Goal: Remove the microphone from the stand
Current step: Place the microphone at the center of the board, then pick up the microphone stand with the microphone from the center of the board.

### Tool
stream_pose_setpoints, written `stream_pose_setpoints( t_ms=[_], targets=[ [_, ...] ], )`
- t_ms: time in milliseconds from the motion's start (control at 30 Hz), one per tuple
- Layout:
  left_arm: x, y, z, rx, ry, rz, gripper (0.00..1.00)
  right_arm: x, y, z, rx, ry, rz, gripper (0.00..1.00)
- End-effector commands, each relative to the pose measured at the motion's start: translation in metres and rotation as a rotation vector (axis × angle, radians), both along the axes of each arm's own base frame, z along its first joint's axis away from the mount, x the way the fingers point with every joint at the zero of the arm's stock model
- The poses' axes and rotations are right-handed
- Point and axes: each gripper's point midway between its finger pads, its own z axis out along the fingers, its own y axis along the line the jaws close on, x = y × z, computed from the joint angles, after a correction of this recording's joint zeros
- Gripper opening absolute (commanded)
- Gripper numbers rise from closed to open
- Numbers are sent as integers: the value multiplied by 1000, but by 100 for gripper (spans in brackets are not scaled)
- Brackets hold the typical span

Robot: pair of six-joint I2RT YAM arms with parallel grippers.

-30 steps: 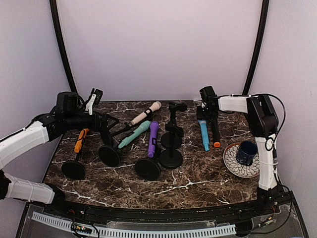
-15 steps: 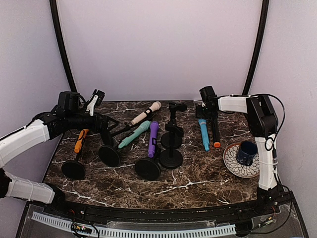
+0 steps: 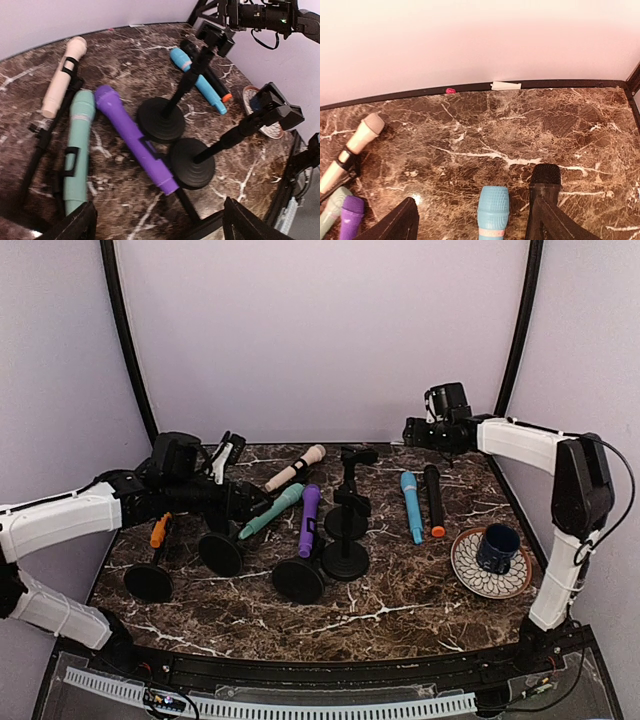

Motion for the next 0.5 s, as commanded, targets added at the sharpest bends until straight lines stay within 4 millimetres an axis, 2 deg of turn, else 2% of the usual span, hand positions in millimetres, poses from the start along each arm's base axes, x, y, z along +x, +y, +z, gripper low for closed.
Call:
stream_pose_setpoints(
  t_ms=[0,100,133,200,233,267,300,333,433,467],
  targets=[
    [3,-39,-3,-121,121,42,88,-23,-3,25,61,-76,23,83],
    [13,-53,-24,-154,213,89,87,-40,-6,34,97,-101,24,86],
    [16,-56,-23,-164,223,96,86,-45,-7,36,109,-104,28,86],
    [24,-65,-43,-159,286,115,85,-53,-7,38,130,-114,38,88],
    [28,-70,-41,-174,295,119,85,-57,-8,39,137,-116,39,88],
    [31,-74,-55,-159,327,122,85,-60,-8,39,143,-119,41,88],
    [35,-78,-54,-170,336,126,85,-63,-9,40,144,-121,41,88],
    [38,-81,-67,-161,365,132,85,-65,-10,41,143,-123,38,89],
    [48,-92,-76,-162,389,128,83,-71,-15,41,134,-127,28,89],
    [50,-93,-88,-143,408,137,83,-72,-16,42,133,-130,28,89]
  ],
)
